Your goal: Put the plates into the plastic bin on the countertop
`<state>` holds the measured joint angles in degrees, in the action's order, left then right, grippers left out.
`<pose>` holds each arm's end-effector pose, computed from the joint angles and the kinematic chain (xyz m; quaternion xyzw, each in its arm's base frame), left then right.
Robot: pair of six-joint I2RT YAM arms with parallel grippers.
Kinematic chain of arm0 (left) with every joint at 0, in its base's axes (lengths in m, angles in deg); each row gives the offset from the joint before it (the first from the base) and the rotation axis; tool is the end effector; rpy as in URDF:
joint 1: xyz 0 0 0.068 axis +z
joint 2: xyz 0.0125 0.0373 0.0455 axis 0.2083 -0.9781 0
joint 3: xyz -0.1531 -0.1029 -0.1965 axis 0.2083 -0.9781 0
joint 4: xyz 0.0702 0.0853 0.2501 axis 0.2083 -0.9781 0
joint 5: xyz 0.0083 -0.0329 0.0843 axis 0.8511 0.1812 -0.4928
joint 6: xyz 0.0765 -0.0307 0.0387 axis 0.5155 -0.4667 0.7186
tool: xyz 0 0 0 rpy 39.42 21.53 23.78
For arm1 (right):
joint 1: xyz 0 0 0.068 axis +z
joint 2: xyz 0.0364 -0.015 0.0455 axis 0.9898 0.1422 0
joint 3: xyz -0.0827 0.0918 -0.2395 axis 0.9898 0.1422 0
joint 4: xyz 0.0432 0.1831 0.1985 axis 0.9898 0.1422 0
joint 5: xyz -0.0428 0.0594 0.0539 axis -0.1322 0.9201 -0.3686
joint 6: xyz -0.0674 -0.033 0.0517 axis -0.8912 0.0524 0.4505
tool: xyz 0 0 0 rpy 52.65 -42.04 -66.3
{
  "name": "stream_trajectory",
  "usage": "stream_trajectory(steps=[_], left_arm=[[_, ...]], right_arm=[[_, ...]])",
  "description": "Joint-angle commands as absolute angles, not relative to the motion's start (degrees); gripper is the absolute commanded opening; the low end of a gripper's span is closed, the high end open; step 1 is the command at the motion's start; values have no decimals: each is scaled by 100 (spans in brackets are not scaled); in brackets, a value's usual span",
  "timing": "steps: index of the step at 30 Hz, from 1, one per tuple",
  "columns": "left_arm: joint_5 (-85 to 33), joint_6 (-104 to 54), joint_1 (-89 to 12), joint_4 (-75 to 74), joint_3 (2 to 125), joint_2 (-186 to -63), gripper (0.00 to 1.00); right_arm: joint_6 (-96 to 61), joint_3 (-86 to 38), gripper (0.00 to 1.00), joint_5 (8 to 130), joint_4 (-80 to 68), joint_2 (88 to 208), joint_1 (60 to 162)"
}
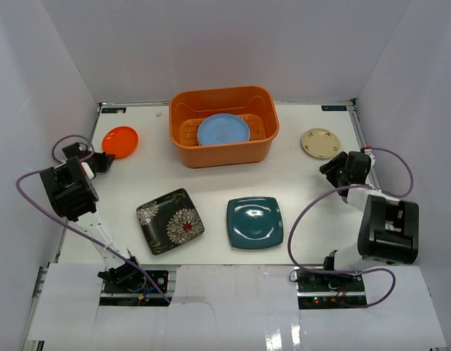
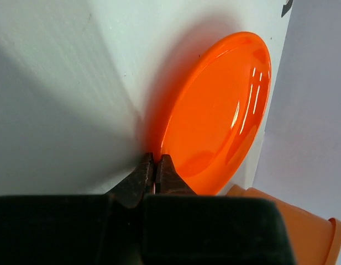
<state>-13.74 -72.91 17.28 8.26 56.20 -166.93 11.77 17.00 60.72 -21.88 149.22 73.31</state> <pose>0.4128 0.1989 0.0736 -0.5778 0.6923 -0.2622 0.3436 0.3302 -0.0499 0.1365 0.3334 0.8118 0.1117 0.4662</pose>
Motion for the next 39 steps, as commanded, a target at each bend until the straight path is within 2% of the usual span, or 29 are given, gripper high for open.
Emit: stream_trajectory(steps=[1,6,12,15,17,18,19,22,26,31,35,39], left_arm=[[-1218,-7215,1734,948,5596,-16751,0],[-585,-7733,1664,2090,5008,-15586,0],[-365,-8060,1278,2383,4313,-13852,0],[-496,-7709,873,1901,4514,-13157,0],[-462,-7463,462,1436,4916,-13041,0],[-479,-7419,268,1241,5058,-13076,0],[-488,-7261,83,1092,5225,-13207,0],[-716,-6910,-726,502,5867,-13436,0],[-1085,-6436,-1657,-312,6903,-14268,0],[-1155,-5846,-2230,-1816,8783,-15561,0],[-1664,-5397,-2546,-2819,10338,-16459,0],[-2139,-5002,-2608,-3681,11272,-17162,0]], right_arm=[[1708,1415,62,6391,-3031,15616,7041],[2455,1152,63,6813,-3919,16706,6846],[3158,528,63,6927,-4456,17744,6829],[3484,220,58,6962,-4474,18149,6820],[3695,89,44,6954,-4482,18334,6820],[3748,70,29,6962,-4500,18379,6820],[3861,70,21,6971,-4552,18405,6820],[3889,210,8,6971,-4842,18292,6820],[3758,483,8,7059,-5106,17660,6776],[3389,852,8,7366,-5265,16114,6732],[2958,914,8,7534,-4642,14928,6793],[2457,879,8,7498,-3834,13768,6943]])
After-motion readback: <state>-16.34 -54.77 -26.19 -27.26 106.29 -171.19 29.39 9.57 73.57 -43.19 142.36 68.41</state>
